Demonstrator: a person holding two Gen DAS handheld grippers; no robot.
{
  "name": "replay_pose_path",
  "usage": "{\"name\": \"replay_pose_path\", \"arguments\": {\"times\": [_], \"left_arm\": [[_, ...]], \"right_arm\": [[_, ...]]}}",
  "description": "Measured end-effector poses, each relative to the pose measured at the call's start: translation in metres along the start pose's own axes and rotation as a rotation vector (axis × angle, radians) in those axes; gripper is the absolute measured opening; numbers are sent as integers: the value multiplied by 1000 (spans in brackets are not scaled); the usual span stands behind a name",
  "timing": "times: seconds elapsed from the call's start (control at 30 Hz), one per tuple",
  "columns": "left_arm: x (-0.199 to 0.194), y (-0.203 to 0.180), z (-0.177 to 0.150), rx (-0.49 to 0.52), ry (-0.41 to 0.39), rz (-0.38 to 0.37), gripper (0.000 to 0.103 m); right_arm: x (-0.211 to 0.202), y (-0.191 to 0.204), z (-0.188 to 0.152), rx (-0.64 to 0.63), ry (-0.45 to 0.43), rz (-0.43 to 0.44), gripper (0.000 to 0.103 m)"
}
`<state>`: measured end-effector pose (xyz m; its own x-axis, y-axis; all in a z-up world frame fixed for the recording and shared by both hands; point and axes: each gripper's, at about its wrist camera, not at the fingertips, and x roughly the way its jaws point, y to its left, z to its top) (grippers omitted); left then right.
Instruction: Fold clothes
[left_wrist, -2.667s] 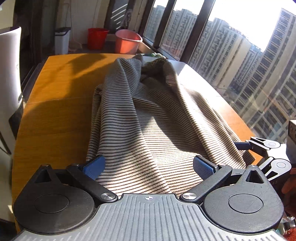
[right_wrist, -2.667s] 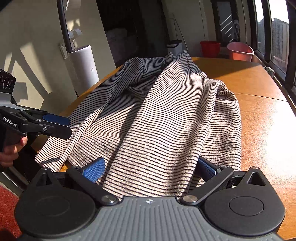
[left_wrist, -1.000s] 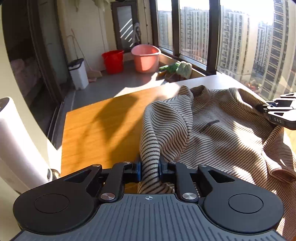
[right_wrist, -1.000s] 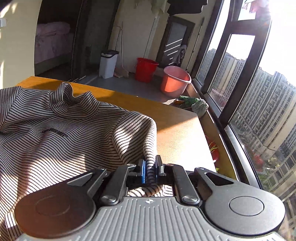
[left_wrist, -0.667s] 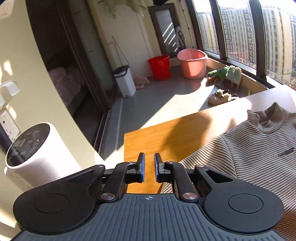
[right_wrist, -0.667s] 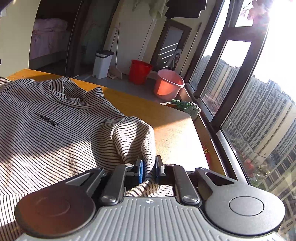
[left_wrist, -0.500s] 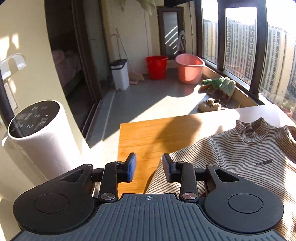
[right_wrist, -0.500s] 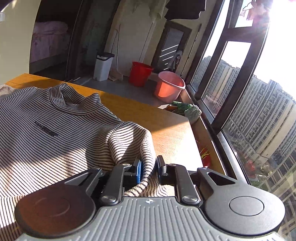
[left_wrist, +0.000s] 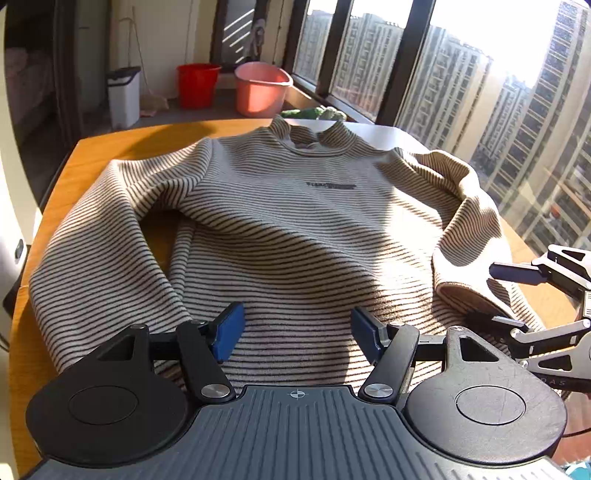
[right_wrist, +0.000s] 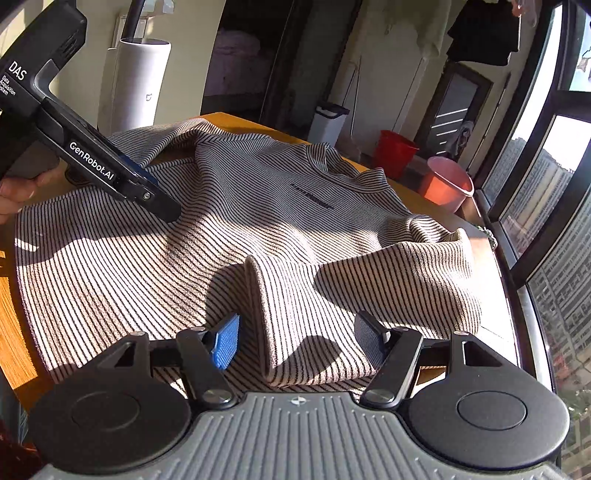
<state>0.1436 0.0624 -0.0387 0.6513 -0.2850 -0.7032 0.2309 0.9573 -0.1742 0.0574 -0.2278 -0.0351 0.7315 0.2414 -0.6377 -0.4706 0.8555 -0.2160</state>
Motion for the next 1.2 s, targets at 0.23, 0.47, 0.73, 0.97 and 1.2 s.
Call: {"name": "replay_pose_path", "arguments": {"times": [0.23,0.47,0.73,0.97,1.2], "left_arm": [[-16,-10,-24,-70,-36,-28,83],[-19,-6,-28,-83,-59,-88,95],[-18,-12,-34,-56,-93,-93,99],[-27,-2,-32,-123,-66,-131,100],[-63,2,-37,-64,-109,-85,103]], "right_arm": [[8,-73,9,347,67,36,10],[-61,-149,103,463,-182,-4,9],[-65,-138,231,305,-311,-38,9],[6,-68,246,270,-194,100,9],[53,-23,227,272,-87,153,14]]}}
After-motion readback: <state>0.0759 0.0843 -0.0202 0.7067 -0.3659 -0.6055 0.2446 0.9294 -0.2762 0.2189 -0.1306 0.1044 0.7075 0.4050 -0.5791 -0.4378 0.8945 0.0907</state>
